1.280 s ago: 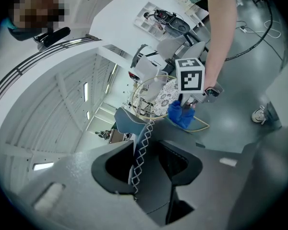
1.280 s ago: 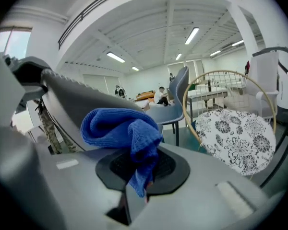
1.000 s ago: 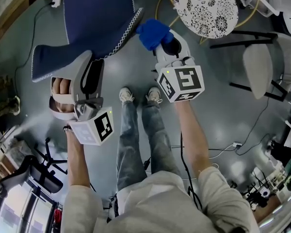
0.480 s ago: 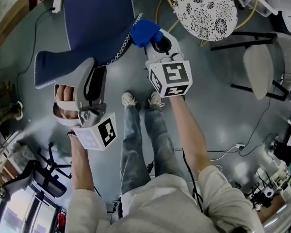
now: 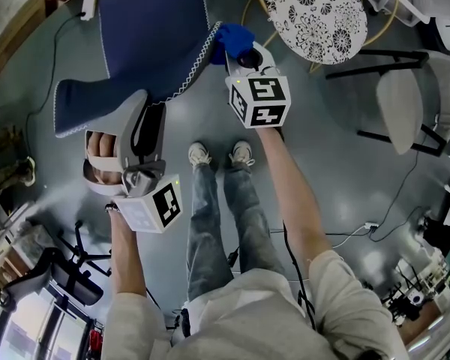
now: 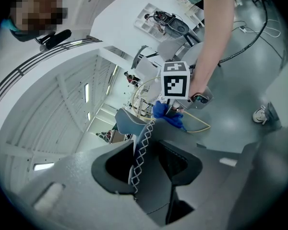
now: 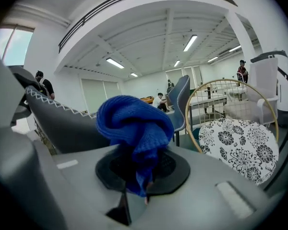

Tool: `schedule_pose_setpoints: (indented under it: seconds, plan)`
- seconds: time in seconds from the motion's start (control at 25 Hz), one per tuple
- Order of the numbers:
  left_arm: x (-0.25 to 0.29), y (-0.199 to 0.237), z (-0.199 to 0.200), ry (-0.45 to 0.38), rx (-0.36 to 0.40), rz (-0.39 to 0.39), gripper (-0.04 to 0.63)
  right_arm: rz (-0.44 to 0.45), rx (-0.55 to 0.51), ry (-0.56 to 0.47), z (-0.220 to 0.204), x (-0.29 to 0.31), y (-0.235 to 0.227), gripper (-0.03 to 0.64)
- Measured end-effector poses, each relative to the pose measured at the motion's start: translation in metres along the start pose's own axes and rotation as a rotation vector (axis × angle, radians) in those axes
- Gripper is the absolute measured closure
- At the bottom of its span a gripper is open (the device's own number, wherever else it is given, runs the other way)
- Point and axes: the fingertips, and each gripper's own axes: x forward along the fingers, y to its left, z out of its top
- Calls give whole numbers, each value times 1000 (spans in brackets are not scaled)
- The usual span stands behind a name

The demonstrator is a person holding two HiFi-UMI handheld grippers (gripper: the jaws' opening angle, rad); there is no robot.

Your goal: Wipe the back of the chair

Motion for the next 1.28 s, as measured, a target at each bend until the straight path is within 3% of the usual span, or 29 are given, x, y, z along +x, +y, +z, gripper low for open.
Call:
schedule_pose_setpoints:
  seconds: [0.68,1.0,1.28]
  plan:
    - [-1,-1,0,-10,-5,3,436,-44,8,261,-91,48,-29,571]
    - [-1,-1,1,-17,-6,0,436,-44,16,264,-96,47,-31,569]
    - [-1,-3,0,-13,-6,-14,434,-29,-30,119,-61,5,-24,569]
